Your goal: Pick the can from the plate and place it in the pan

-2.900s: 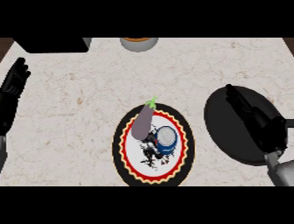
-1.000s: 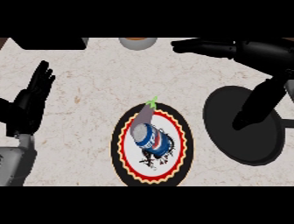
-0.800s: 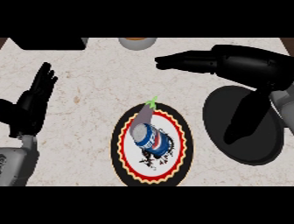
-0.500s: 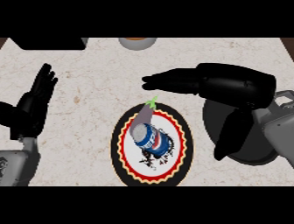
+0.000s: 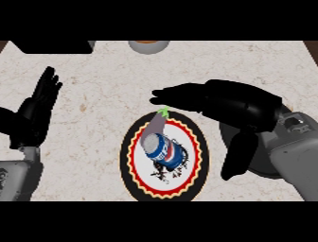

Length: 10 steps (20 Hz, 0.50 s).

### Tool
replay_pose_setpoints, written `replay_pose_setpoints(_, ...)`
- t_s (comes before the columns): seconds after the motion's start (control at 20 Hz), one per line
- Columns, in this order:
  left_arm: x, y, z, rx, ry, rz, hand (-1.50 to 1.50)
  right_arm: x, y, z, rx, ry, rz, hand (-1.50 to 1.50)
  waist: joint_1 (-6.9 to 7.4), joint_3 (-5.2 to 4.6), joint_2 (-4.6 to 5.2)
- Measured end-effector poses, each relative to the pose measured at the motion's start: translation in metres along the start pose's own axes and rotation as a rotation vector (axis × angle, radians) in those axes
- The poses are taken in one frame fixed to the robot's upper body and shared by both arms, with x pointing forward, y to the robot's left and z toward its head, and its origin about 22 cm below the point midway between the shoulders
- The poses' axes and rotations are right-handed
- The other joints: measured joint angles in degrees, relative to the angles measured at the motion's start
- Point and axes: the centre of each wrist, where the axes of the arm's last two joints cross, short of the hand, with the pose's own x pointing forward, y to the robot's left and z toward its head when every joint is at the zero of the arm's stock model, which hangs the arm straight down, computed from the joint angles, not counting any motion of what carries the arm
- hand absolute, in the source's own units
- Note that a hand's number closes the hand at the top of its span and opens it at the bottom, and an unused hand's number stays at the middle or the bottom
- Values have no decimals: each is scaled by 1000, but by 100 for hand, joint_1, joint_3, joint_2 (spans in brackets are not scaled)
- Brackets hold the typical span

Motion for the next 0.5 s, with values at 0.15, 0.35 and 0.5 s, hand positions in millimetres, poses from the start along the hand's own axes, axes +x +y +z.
replay_pose_setpoints(0.15,-1,1,2,3,-1,-2,0,-8,10,-6,17,45,14,-150,12,1,3)
replay_pose_setpoints(0.35,-8,-7,0,-1,0,3,0,-22,20,-16,53,60,18,-150,15,2,10)
replay_pose_setpoints(0.5,-6,-3,4,-7,-3,7,0,-23,24,-25,92,60,21,-150,22,2,8)
